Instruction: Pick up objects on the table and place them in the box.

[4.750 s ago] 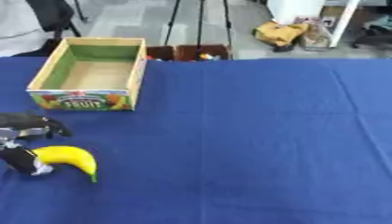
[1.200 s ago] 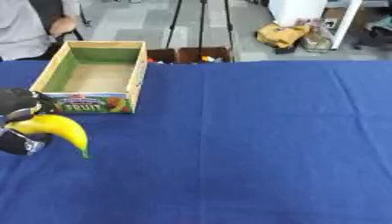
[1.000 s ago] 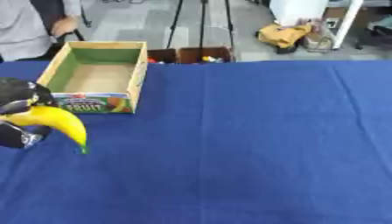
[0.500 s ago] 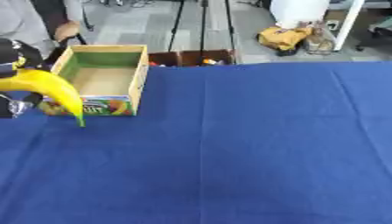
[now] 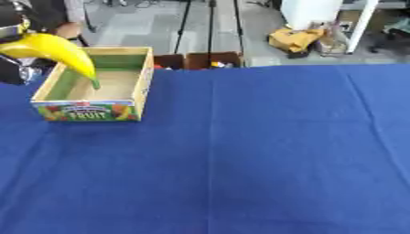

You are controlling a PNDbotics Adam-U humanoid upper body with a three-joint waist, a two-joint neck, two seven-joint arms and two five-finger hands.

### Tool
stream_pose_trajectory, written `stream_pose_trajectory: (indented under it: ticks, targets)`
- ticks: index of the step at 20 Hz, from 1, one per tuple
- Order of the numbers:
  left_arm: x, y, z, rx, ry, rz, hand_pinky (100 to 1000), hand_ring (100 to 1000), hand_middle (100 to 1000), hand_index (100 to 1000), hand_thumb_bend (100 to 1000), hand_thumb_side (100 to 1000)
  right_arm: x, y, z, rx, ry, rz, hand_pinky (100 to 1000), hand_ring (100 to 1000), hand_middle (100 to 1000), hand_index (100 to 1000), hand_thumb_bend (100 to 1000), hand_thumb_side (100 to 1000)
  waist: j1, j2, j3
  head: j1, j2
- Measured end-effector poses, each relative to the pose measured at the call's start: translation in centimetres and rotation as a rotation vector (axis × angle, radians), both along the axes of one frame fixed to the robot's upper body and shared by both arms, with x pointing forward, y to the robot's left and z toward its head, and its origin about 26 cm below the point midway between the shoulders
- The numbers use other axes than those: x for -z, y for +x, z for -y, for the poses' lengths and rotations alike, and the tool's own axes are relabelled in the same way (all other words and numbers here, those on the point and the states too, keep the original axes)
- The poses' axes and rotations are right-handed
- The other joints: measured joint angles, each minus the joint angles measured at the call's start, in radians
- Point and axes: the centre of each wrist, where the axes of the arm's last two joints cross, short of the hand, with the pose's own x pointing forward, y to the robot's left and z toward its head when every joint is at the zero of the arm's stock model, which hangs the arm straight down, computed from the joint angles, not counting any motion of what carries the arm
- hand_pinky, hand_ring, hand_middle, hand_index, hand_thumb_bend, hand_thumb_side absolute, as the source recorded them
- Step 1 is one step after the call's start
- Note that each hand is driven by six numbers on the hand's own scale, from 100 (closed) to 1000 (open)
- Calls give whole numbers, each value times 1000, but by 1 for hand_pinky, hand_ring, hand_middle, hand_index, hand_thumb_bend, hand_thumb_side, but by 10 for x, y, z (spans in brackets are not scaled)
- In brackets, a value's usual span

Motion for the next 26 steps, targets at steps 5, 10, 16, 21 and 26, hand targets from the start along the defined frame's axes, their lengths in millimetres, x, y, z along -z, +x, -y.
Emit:
stream_pose_trajectory:
  ticks: [5,10,16,21,26]
  targets:
    - [3,22,5,-41,-48,30,224,574,649,746,100,182,-2,1,-1,-6,-4,8,794,871,783,832,100,1000,-8,15,-13,0,-17]
    - [6,43,5,-101,-99,69,213,561,639,741,100,174,-4,2,-2,-15,-9,18,793,871,783,832,100,1000,-12,32,-26,9,-40]
    - [13,67,6,-180,-136,116,214,562,640,740,100,174,-8,3,-5,-29,-16,30,794,872,782,832,100,1000,-16,55,-39,24,-65]
    - [23,82,8,-233,-145,142,223,571,647,742,100,168,-9,5,-7,-38,-25,35,795,872,782,832,100,1000,-17,73,-46,31,-76]
    - [36,95,8,-297,-137,157,218,566,642,739,100,169,-11,6,-9,-47,-31,40,796,873,781,832,100,1000,-18,90,-54,39,-91]
